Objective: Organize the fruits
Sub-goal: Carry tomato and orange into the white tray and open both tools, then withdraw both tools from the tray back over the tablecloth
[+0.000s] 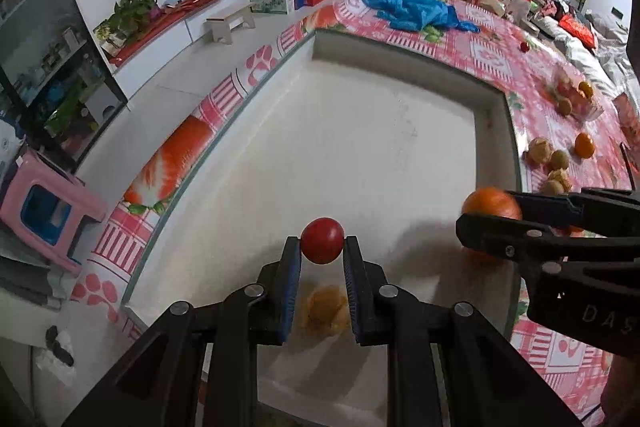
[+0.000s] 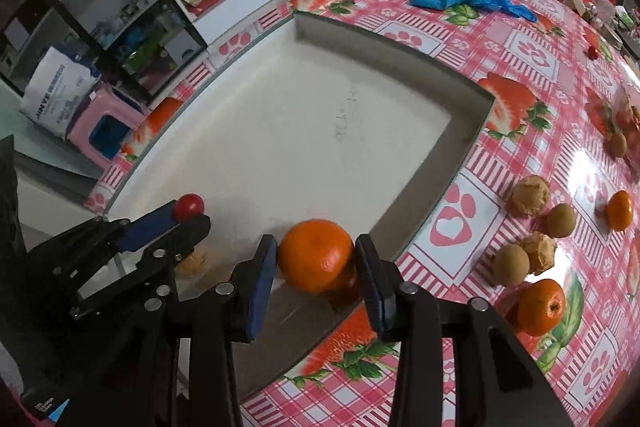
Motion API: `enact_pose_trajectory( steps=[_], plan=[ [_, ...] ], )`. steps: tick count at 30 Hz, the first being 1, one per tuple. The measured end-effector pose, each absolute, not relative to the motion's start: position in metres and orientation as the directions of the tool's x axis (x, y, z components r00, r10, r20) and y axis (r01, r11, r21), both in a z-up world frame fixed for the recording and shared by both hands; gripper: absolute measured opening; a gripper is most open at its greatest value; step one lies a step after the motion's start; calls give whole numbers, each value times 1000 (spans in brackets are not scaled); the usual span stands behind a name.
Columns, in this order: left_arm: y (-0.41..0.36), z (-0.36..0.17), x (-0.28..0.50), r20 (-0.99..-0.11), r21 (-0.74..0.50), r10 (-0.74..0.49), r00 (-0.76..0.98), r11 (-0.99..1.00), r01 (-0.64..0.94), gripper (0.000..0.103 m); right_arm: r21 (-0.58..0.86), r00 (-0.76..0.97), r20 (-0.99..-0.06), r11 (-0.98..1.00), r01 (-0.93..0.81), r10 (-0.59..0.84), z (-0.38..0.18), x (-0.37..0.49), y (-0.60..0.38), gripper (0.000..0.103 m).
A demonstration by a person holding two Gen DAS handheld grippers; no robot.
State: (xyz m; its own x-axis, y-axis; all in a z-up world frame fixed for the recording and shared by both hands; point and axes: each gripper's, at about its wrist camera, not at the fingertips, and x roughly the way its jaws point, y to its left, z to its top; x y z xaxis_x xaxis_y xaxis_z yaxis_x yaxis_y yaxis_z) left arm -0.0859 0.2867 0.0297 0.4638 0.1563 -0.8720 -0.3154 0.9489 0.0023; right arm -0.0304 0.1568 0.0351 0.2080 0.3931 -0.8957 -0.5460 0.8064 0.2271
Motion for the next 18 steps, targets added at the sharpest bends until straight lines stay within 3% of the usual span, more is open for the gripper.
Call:
enact_pose_trajectory(
  steps=[3, 5, 6, 7, 9, 18],
  plan=[
    [283, 27, -86, -877, 19, 167, 450, 949, -315, 23, 228, 203, -895, 800, -555, 396, 37, -32, 160, 51],
    [283, 26, -87, -882, 16, 162, 443, 949, -316, 24, 230, 206, -892, 797, -558, 402, 39, -33, 161, 70],
    [283, 26, -87, -884, 11, 156, 440, 949, -315, 36, 224, 214, -891, 796, -562, 401, 42, -34, 161, 72],
    [283, 26, -87, -885, 8, 154, 440, 949, -315, 70, 217, 220, -889, 793, -569, 401, 44, -36, 162, 75],
    [281, 34, -93, -857, 23, 192, 478, 941, -337, 97, 212, 226, -887, 789, -576, 403, 48, -39, 162, 78],
    [273, 50, -96, -845, 22, 189, 500, 947, -320, 97, 285, 237, -854, 797, -532, 463, 70, -39, 141, 91]
  ],
)
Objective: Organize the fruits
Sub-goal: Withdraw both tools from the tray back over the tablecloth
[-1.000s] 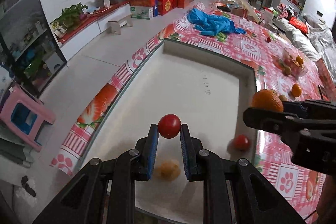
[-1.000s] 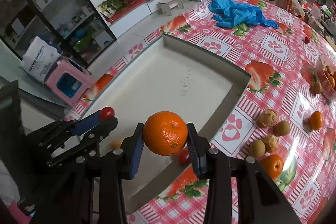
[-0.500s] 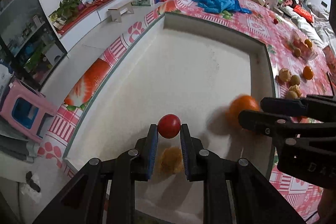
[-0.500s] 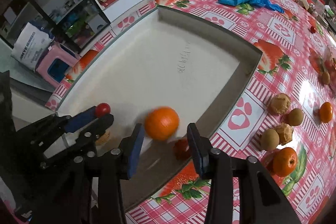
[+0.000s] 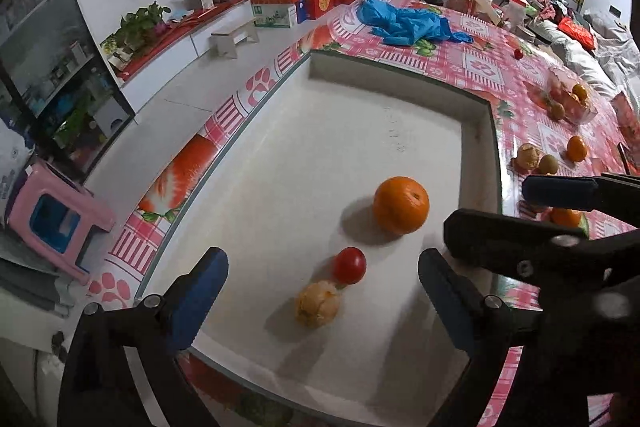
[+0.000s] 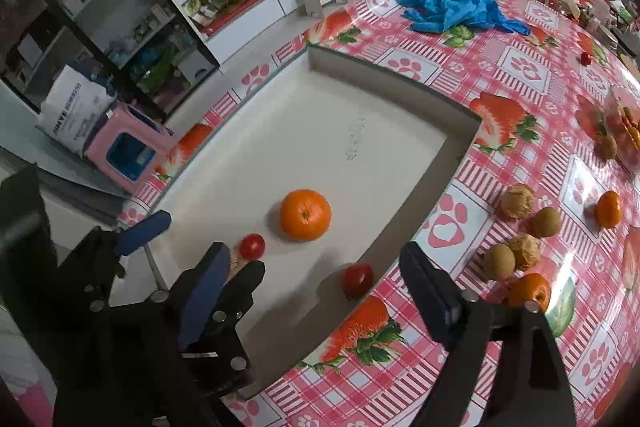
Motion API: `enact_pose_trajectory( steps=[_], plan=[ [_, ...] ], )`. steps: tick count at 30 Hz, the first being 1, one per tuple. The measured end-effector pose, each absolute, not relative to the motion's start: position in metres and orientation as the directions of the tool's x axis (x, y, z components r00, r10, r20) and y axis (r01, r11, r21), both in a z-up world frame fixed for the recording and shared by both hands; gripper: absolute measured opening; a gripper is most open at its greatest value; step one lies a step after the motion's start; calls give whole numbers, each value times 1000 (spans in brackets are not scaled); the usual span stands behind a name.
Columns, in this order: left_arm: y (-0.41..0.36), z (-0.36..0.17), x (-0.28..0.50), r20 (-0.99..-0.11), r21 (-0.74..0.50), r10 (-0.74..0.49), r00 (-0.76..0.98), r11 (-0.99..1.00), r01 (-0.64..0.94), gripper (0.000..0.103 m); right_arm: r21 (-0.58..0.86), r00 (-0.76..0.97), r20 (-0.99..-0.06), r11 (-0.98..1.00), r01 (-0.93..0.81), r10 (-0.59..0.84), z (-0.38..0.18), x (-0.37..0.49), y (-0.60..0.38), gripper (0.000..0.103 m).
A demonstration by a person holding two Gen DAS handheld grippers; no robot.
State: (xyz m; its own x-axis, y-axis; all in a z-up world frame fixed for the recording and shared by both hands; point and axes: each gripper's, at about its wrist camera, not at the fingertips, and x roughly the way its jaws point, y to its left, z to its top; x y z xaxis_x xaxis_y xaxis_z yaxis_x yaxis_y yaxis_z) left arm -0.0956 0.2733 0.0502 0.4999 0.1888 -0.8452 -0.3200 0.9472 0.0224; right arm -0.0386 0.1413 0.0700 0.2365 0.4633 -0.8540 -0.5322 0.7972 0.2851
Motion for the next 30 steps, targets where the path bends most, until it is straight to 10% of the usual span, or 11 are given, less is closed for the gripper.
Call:
enact_pose_trajectory(
  steps=[16, 30],
  plan=[
    [256, 106, -102, -809, -30, 158, 565, 950, -309, 97, 586, 216, -716, 739, -332, 664, 110, -29, 69, 93],
    [205, 135, -93, -777, -17, 132, 615, 973, -230, 97, 529, 398, -670, 779, -335, 626, 156, -37, 1, 93]
  ],
)
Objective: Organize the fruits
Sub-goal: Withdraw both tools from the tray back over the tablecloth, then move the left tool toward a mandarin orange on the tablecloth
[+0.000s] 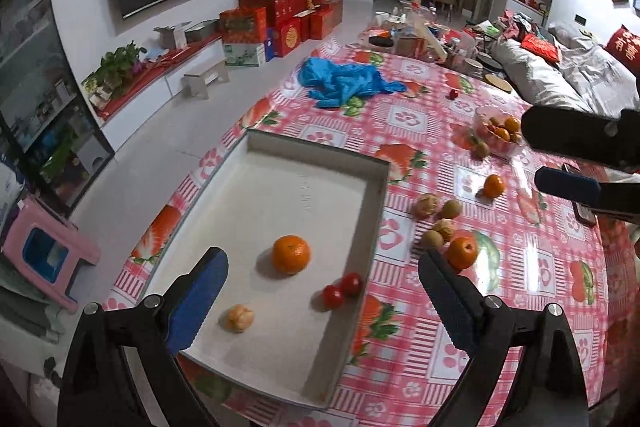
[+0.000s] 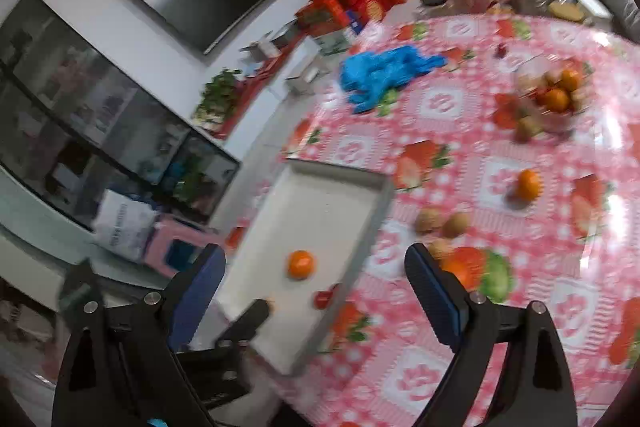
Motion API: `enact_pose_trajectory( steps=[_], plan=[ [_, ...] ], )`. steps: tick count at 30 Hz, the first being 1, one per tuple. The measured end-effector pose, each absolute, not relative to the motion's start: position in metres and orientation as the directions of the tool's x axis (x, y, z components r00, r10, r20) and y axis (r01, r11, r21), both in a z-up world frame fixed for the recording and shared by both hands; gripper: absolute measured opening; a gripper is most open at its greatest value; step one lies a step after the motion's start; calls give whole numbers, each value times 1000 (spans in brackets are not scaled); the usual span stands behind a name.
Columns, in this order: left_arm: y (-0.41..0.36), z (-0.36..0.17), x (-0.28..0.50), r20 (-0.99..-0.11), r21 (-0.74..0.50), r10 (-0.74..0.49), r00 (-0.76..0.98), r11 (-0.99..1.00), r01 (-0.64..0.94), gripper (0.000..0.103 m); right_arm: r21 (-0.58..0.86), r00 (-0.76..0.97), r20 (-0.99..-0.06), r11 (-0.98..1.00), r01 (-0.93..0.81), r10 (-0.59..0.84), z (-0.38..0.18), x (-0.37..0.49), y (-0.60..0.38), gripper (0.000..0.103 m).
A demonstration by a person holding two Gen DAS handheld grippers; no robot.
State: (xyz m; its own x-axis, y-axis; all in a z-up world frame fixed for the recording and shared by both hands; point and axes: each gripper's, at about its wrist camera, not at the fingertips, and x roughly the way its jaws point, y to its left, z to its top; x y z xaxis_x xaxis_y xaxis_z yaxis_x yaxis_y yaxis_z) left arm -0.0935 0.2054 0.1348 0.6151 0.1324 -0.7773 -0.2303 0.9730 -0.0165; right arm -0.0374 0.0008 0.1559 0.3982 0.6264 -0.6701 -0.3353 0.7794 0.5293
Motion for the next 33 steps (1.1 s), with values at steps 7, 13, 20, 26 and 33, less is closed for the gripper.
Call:
enact_pose_trajectory(
  steps=[7, 13, 20, 26, 33],
  plan=[
    [177, 126, -83, -793, -3, 114, 599, 982, -190, 97, 444, 464, -713, 851, -282, 526, 137, -40, -42, 93],
    [158, 111, -79, -814, 6, 95, 572, 988, -155, 97, 419, 437, -786, 897, -142, 437, 87, -39, -92, 93],
    [122, 80, -64, -852, 1, 40, 522, 997, -75, 97, 268, 350, -892, 958, -99, 286, 23, -60, -119, 93],
    [95, 57, -49, -872, 6, 20, 489, 999, -31, 97, 79, 383, -913, 983, -167, 138, 6, -77, -116, 94],
    [82, 40, -29, -890, -50, -28, 456, 998, -36, 96, -4, 424, -901, 976, -217, 91, -2, -93, -109, 103]
  ],
)
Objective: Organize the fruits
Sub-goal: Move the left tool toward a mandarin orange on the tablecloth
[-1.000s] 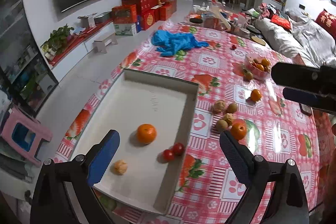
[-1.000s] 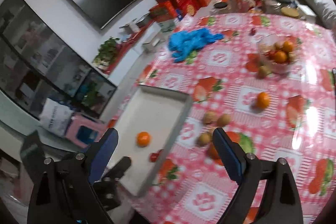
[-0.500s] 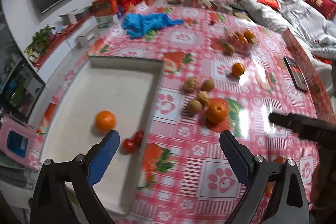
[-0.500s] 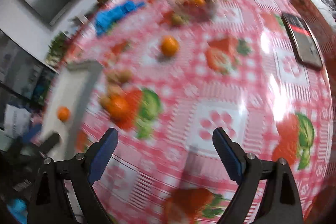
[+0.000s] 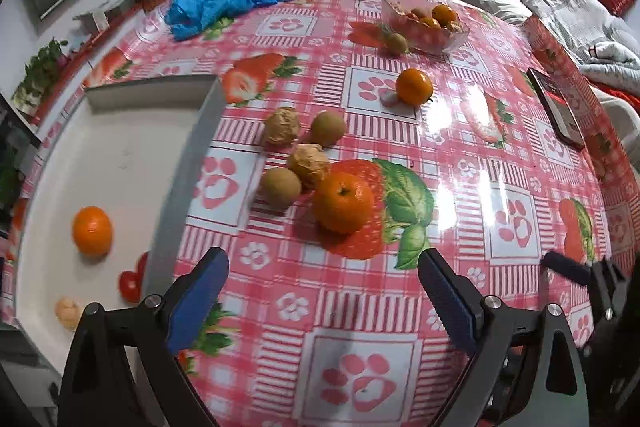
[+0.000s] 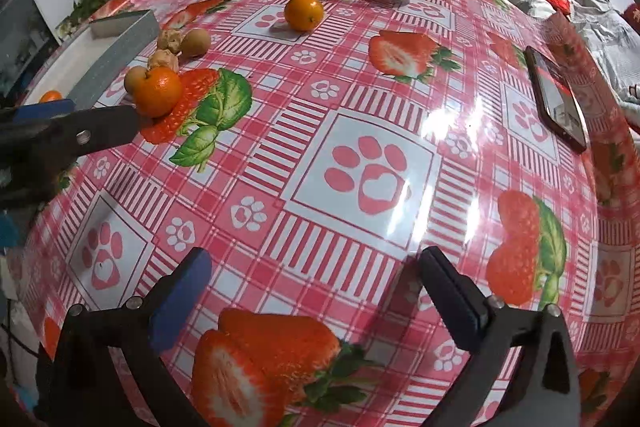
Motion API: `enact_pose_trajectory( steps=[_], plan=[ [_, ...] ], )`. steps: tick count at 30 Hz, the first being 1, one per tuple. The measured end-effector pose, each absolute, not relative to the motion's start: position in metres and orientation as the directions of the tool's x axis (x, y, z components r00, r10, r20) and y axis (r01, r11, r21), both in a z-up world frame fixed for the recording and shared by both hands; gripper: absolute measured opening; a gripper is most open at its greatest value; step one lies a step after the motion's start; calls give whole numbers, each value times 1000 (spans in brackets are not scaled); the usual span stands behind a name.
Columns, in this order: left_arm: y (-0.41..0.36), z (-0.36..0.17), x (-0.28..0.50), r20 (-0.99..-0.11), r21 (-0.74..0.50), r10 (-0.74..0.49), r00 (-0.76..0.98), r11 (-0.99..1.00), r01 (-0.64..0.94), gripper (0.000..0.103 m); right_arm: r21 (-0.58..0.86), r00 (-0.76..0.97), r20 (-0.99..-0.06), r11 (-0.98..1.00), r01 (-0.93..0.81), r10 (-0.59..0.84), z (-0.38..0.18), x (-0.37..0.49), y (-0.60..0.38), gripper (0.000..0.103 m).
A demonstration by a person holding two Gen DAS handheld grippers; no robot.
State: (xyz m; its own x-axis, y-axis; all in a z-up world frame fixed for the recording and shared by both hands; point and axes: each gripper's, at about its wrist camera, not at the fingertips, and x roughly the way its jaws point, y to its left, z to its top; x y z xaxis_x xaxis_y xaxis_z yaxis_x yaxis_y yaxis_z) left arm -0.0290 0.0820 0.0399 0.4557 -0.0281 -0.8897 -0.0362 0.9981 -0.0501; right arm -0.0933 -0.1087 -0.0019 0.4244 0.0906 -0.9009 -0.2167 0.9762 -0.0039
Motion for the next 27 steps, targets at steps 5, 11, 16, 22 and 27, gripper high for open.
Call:
enact_pose_trajectory(
  steps=[5, 11, 16, 22, 27],
  plan=[
    [75, 31, -15, -896, -67, -39, 443, 997, -47, 96, -4, 450, -887, 974, -225, 100, -1, -102, -116, 103],
    [63, 17, 2, -913, -59, -32, 407, 997, -53, 78, -5, 467, -878, 975, -223, 102, -4, -100, -111, 103],
    [59, 9, 8, -914, -33, -5, 405, 997, -63, 78, -7, 483, -870, 975, -223, 105, -4, -103, -112, 103],
    [58, 9, 13, -910, -32, 1, 414, 997, -71, 69, -6, 482, -870, 975, -223, 105, -4, -104, -112, 103],
    [58, 11, 14, -902, -17, 12, 431, 998, -64, 43, -6, 476, -873, 976, -220, 102, -4, -103, -112, 103]
  ],
)
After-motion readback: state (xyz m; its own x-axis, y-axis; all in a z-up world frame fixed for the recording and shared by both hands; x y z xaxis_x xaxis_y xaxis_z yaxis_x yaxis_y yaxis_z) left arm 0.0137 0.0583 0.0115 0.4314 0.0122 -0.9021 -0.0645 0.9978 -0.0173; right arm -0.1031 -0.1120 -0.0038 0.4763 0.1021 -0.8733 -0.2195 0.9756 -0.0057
